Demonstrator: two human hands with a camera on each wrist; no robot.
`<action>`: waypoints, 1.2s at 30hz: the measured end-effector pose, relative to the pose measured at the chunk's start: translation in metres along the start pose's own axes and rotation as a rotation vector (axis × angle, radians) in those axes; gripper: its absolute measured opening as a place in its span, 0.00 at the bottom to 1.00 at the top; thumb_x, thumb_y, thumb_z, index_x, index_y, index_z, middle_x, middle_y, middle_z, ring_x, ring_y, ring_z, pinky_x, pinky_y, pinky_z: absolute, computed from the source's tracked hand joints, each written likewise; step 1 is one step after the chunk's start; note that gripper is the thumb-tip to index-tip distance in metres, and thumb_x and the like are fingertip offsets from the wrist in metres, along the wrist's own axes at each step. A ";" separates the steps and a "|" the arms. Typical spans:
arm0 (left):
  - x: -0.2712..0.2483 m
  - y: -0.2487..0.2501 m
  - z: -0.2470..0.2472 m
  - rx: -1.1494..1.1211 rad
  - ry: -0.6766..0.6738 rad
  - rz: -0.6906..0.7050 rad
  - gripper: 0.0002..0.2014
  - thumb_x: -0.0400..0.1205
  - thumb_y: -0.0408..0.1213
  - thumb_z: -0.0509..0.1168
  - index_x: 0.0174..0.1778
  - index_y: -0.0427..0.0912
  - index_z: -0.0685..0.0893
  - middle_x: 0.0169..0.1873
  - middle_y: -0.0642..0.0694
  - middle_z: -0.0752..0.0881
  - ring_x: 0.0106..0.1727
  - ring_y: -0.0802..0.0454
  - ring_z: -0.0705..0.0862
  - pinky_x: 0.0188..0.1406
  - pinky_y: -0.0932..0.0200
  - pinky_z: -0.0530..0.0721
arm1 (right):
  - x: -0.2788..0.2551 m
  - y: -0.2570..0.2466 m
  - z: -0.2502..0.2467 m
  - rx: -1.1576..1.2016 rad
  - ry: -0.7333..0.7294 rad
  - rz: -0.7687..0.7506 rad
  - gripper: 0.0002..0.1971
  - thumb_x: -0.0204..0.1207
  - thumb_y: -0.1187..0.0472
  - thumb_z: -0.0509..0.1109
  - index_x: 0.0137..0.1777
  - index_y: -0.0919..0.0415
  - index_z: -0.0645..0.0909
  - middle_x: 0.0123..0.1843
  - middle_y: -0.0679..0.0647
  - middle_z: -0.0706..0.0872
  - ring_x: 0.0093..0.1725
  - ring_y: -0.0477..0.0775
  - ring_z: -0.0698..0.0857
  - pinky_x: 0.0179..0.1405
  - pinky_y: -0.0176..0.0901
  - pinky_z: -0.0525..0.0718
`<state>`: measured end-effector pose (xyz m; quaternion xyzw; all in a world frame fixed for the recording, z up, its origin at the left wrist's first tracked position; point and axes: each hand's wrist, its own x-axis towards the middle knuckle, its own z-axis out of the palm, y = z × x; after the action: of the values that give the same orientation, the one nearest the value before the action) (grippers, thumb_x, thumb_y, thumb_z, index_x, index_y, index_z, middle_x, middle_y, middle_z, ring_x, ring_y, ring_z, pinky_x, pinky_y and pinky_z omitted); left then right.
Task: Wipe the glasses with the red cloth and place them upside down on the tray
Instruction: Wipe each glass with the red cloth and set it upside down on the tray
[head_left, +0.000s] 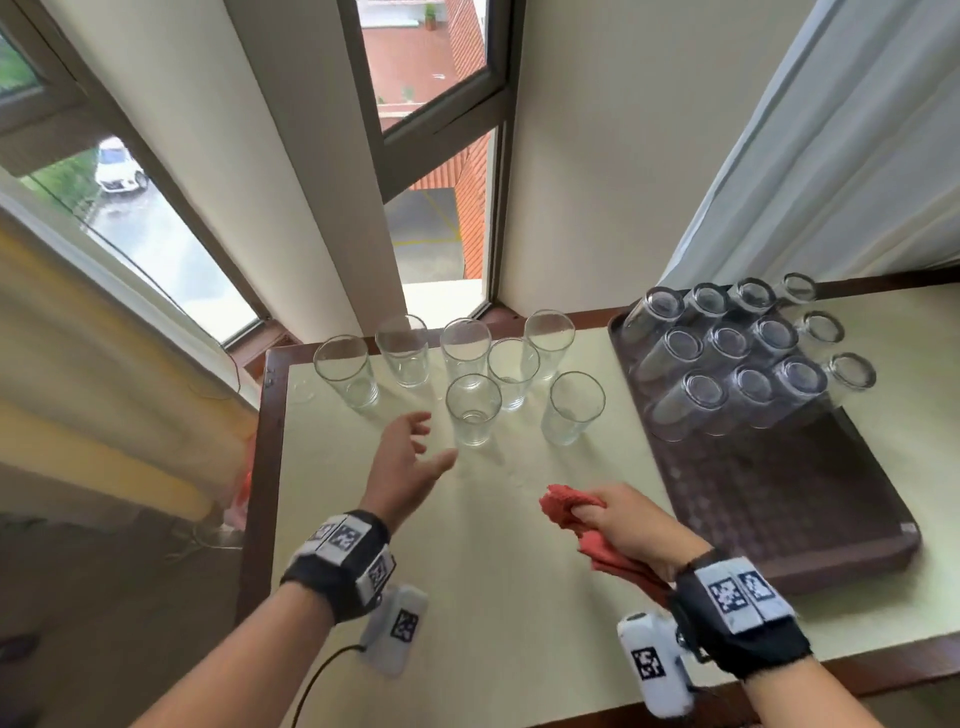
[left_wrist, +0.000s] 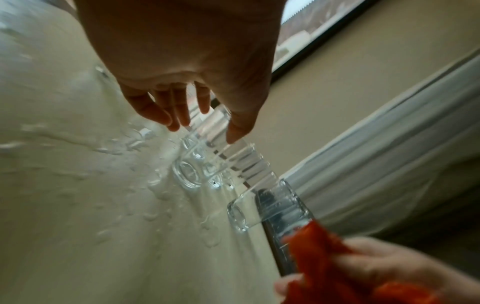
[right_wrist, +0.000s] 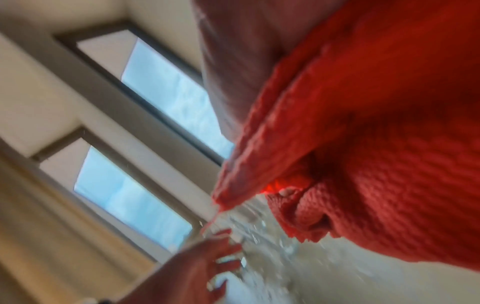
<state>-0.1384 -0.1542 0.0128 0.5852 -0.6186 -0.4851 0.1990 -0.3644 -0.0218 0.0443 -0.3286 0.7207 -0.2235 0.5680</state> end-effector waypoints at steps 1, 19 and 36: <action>0.008 0.004 0.006 0.013 -0.019 -0.004 0.32 0.75 0.37 0.79 0.74 0.43 0.73 0.62 0.47 0.78 0.57 0.48 0.80 0.55 0.56 0.79 | -0.004 -0.005 -0.006 0.077 -0.001 -0.015 0.12 0.85 0.70 0.62 0.53 0.64 0.88 0.41 0.53 0.90 0.34 0.52 0.85 0.25 0.38 0.84; -0.024 0.008 0.019 -0.236 -0.256 -0.091 0.30 0.63 0.49 0.83 0.59 0.44 0.85 0.54 0.47 0.90 0.58 0.50 0.89 0.53 0.67 0.83 | -0.014 -0.042 0.024 0.588 0.308 -0.308 0.12 0.88 0.64 0.59 0.61 0.61 0.83 0.45 0.63 0.88 0.29 0.52 0.84 0.26 0.46 0.84; -0.144 0.032 -0.038 -0.800 0.001 -0.018 0.25 0.80 0.66 0.62 0.60 0.50 0.78 0.46 0.44 0.86 0.50 0.47 0.86 0.59 0.44 0.81 | -0.085 -0.067 0.147 0.220 -0.021 -0.702 0.31 0.82 0.40 0.57 0.83 0.36 0.51 0.75 0.22 0.68 0.70 0.22 0.73 0.59 0.17 0.73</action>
<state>-0.0903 -0.0414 0.1031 0.4671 -0.3756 -0.6892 0.4071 -0.1959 0.0017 0.1100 -0.4949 0.5300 -0.4776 0.4961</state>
